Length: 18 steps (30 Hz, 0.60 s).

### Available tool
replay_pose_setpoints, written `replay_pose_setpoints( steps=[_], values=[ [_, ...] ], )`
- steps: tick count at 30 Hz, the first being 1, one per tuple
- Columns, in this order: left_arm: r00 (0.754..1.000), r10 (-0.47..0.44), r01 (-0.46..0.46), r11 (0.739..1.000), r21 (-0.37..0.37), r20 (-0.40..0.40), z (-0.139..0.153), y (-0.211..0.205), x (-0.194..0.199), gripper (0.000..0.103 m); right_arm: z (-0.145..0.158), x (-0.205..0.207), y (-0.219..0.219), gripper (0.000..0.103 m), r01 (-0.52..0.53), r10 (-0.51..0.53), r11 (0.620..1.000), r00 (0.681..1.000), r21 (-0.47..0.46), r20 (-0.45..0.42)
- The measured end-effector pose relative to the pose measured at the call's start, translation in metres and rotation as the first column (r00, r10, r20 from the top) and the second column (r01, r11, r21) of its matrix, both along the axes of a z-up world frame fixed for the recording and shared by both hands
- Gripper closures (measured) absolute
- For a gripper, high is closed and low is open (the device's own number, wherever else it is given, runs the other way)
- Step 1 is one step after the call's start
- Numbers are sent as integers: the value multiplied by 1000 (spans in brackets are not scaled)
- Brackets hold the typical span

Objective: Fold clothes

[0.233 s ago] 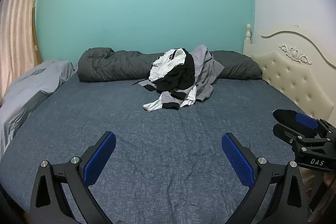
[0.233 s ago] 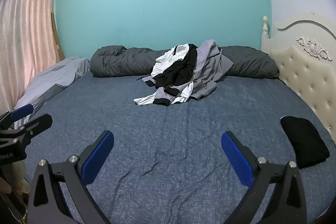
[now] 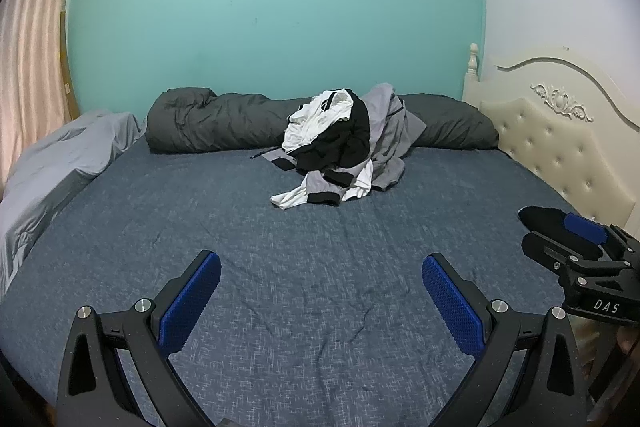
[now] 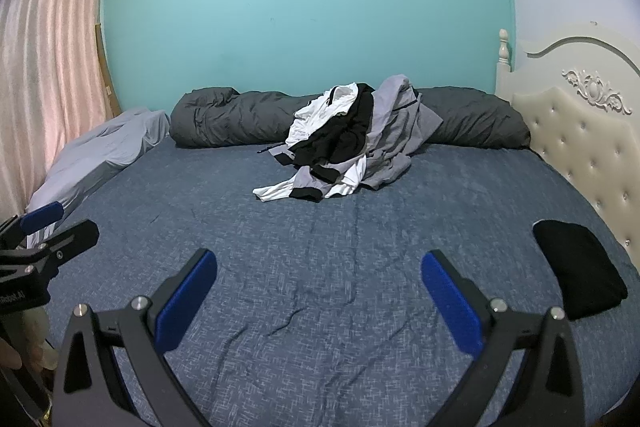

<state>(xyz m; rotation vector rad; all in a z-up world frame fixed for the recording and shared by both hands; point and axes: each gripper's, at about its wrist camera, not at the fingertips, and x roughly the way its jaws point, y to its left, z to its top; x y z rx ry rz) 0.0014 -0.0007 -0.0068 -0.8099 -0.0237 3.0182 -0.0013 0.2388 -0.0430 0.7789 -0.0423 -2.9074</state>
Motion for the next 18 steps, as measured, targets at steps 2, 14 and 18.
replay_pose_setpoints(
  steps=[2,14,18],
  values=[
    [1000,-1,1,1000,0,-1,-5,0,2,0,0,-1,1,1,2,-2,1000,1000,-1,-9],
    [1000,-10,10,1000,0,-16,-29,5,4,0,-1,-3,4,1,12,-12,1000,1000,-8,10],
    [1000,-10,10,1000,5,-12,-27,5,1,0,-3,-2,3,1,11,-11,1000,1000,-6,12]
  ],
)
